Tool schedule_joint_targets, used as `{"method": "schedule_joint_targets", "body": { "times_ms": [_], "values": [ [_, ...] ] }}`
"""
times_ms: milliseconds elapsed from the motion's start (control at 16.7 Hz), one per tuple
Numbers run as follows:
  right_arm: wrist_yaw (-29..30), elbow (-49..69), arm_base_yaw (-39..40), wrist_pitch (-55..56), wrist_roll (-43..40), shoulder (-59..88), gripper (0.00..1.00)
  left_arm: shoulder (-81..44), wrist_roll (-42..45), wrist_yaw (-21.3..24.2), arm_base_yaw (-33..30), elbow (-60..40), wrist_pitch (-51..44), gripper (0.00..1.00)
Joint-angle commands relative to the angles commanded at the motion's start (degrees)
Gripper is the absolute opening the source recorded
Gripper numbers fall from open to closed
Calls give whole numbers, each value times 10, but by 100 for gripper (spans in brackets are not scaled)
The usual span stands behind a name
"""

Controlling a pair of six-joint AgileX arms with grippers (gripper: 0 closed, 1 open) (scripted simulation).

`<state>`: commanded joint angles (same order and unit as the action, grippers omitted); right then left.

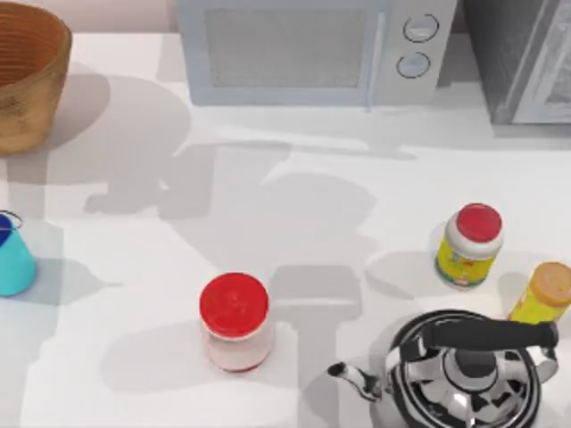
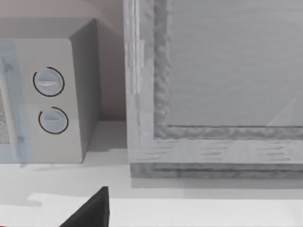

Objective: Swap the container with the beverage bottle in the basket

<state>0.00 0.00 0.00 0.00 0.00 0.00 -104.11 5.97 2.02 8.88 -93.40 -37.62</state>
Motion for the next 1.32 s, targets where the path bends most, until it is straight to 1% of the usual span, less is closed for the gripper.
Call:
{"method": "schedule_joint_targets", "body": {
  "times_ms": [540, 840, 960, 1080, 1200, 1320],
  "values": [
    [0, 0, 0, 0, 0, 0, 100, 607, -38, -23, -53, 533, 226, 0],
    [0, 0, 0, 0, 0, 0, 100, 883, -52, -24, -76, 780, 321, 0],
    [0, 0, 0, 0, 0, 0, 100, 959, -56, -23, -82, 853, 347, 0],
    [0, 0, 0, 0, 0, 0, 100, 1010, -58, -21, -86, 903, 365, 0],
    [0, 0, 0, 0, 0, 0, 100, 1037, -59, -20, -88, 930, 375, 0],
    [0, 0, 0, 0, 0, 0, 100, 1041, -60, -20, -89, 934, 376, 0]
  ]
}}
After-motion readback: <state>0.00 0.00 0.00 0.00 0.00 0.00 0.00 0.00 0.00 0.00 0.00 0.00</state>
